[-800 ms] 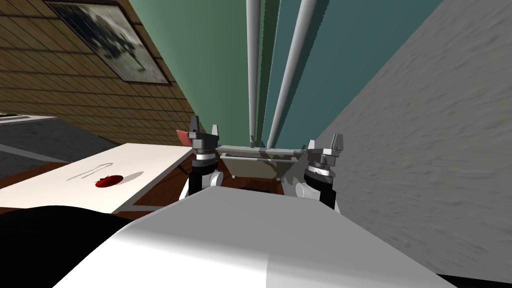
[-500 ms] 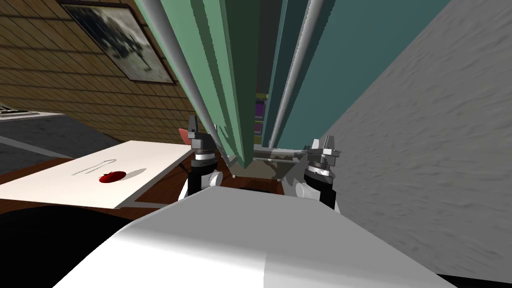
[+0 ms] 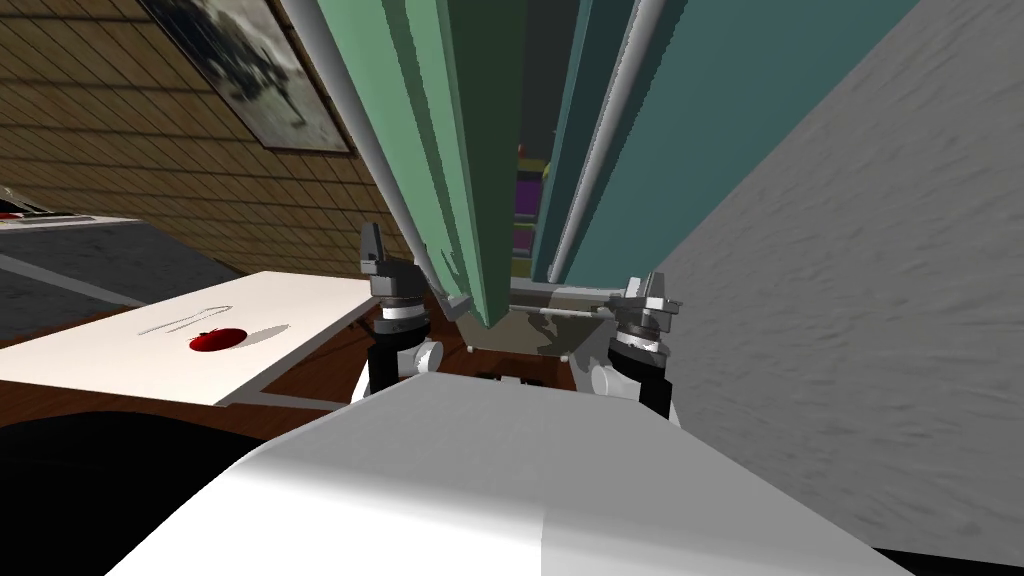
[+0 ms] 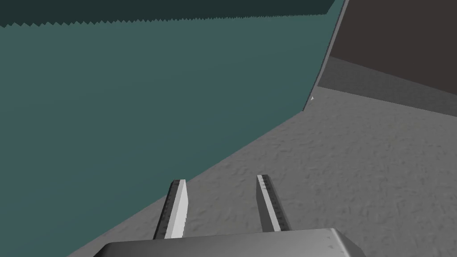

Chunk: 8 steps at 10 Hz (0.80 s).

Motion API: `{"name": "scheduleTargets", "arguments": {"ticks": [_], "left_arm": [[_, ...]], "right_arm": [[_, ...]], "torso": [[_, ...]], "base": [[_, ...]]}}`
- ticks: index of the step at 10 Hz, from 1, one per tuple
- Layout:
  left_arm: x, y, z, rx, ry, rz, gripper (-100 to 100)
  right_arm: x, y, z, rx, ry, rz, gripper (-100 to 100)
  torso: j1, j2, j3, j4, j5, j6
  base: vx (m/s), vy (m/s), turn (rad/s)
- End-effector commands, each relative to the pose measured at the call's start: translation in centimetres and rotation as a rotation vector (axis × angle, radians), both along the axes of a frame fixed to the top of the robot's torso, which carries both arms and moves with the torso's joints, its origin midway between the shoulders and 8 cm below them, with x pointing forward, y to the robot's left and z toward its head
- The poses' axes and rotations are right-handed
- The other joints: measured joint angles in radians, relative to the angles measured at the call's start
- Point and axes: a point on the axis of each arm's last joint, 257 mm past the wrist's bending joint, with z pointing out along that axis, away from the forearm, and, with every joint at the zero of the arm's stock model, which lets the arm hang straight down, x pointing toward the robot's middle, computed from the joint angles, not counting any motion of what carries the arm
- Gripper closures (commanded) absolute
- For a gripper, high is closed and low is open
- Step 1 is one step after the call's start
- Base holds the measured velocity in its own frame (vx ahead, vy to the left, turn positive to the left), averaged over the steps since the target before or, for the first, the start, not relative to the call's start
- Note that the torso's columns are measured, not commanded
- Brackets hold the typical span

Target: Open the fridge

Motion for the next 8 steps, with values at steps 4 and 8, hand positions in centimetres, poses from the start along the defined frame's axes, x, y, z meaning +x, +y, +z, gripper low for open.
{"name": "scheduleTargets", "arguments": {"ticks": [4, 8], "left_arm": [[0.0, 0.0, 0.0, 0.0, 0.001, 0.0, 0], [0.0, 0.0, 0.0, 0.0, 0.001, 0.0, 0]], "right_arm": [[2.0, 1.2, -2.3, -0.067, 0.096, 0.03, -100], [5.4, 2.8, -8.2, -0.162, 0.294, 0.053, -100]], "torso": [[0.008, 0.201, -0.378, 0.195, 0.001, -0.002], [0.005, 0.202, -0.385, 0.198, 0.0, -0.002]], "base": [[0.005, 0.015, 0.016], [0.003, 0.042, 0.032]]}}
